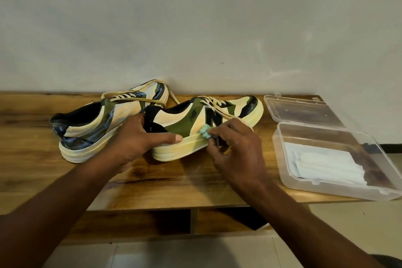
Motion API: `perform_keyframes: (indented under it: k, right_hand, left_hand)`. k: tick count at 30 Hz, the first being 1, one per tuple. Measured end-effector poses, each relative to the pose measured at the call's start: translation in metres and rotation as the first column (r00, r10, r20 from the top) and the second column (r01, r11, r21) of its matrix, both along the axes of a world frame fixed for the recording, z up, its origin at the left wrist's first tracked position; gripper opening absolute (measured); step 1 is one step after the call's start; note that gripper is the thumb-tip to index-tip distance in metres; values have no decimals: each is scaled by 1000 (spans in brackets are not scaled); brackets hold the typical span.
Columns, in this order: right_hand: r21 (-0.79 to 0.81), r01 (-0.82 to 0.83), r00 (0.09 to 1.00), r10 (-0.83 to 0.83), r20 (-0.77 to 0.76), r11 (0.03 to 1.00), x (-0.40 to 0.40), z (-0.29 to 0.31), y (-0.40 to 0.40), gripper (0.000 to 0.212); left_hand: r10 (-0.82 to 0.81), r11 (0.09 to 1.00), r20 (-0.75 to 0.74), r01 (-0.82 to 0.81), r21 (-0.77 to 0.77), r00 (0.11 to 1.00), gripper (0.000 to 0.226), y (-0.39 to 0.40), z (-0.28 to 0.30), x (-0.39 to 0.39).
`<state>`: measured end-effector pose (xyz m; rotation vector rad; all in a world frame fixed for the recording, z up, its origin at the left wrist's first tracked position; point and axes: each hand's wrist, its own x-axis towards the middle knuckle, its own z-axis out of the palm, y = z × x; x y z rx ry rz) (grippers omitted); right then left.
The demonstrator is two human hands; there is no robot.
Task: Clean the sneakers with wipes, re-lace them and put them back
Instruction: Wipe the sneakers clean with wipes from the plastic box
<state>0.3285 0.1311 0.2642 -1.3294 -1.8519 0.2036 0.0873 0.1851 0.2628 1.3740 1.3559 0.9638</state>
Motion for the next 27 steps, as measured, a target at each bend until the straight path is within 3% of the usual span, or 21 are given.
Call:
perform_keyframes:
  k: [3, 6, 10, 14, 18, 27]
  right_hand:
    - [-14, 38, 998, -38, -48, 999, 7, 8, 0, 19]
    - [-83, 248, 943, -260, -206, 965, 33, 13, 9, 17]
    - [-119, 448, 888, -457, -60, 886, 59, 7, 21, 13]
    - [-118, 480, 873, -487, -39, 869, 68, 5, 24, 15]
    - [-141, 495, 864, -503, -27, 857, 71, 4, 29, 13]
    - [-198, 267, 960, -277, -24, 943, 36, -6, 1, 15]
  left_hand:
    - [0, 1000, -32, 0, 8, 999, 56, -1, 5, -2]
    - [2, 999, -97, 2, 34, 995, 58, -1, 5, -5]
    - [1, 999, -209, 10, 52, 978, 77, 2, 2, -11]
    - [-2, 998, -254, 19, 63, 967, 88, 6, 3, -15]
    - [-2, 998, -278, 21, 65, 961, 69, 6, 6, -14]
    - [-2, 998, -295, 22, 65, 956, 62, 4, 9, -10]
